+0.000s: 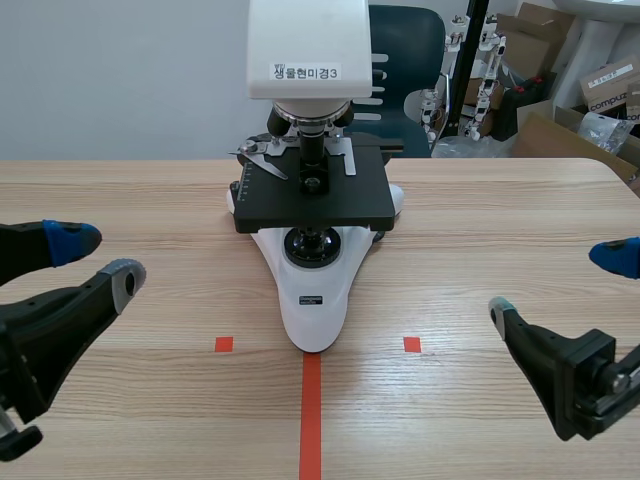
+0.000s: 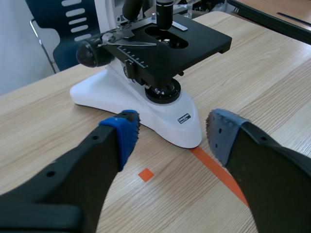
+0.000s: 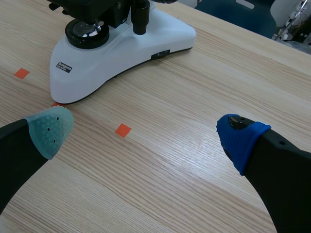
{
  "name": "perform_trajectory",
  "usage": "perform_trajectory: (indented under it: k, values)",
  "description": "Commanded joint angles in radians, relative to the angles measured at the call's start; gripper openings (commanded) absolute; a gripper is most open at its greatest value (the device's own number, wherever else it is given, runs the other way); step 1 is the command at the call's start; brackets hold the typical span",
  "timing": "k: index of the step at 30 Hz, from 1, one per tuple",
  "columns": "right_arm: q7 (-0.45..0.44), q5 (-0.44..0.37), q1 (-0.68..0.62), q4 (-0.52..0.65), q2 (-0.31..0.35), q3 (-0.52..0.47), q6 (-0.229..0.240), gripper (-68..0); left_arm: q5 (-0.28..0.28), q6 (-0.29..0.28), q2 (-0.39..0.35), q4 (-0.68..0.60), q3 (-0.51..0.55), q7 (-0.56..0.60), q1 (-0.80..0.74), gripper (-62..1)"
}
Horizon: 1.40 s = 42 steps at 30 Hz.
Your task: Point at the objective lens
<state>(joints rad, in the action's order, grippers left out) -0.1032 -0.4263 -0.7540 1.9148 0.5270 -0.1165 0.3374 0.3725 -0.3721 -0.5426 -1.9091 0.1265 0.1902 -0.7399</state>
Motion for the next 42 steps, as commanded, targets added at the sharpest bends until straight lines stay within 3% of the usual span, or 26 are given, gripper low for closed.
perform_trajectory:
  k: [1,3,7,17,23,28,31,34,42]
  values:
    - [-0.008,-0.004,0.006,0.014,0.013,-0.007,0.000,0.4,-0.005,-0.010,0.010,-0.021,-0.003,0.047,-0.005,-32.3]
    - [-0.008,-0.004,0.006,0.014,0.013,-0.007,0.000,0.4,-0.006,-0.020,0.010,-0.021,-0.003,0.072,-0.001,-38.4]
    - [-0.008,-0.004,0.006,0.014,0.013,-0.007,0.000,0.4,-0.006,-0.082,0.010,-0.020,-0.003,0.083,0.028,-58.4]
    - [-0.008,-0.004,0.006,0.014,0.013,-0.007,0.000,0.4,0.008,-0.088,0.012,0.031,-0.135,0.136,0.116,-58.0]
    - [-0.008,-0.004,0.006,0.014,0.013,-0.007,0.000,0.4,0.002,-0.081,0.061,0.106,-0.242,0.208,0.187,-58.2]
    - [-0.008,-0.004,0.006,0.014,0.013,-0.007,0.000,0.4,-0.058,0.063,0.122,0.136,-0.306,0.214,0.233,-58.4]
    - [-0.008,-0.004,0.006,0.014,0.013,-0.007,0.000,0.4,-0.083,0.080,0.142,0.144,-0.359,0.212,0.259,-58.4]
    - [-0.008,-0.004,0.006,0.014,0.013,-0.007,0.000,0.4,-0.119,0.153,0.174,0.144,-0.411,0.215,0.261,-58.4]
    - [-0.008,-0.004,0.006,0.014,0.013,-0.007,0.000,0.4,-0.315,0.169,0.270,0.155,-0.496,0.175,0.294,-58.4]
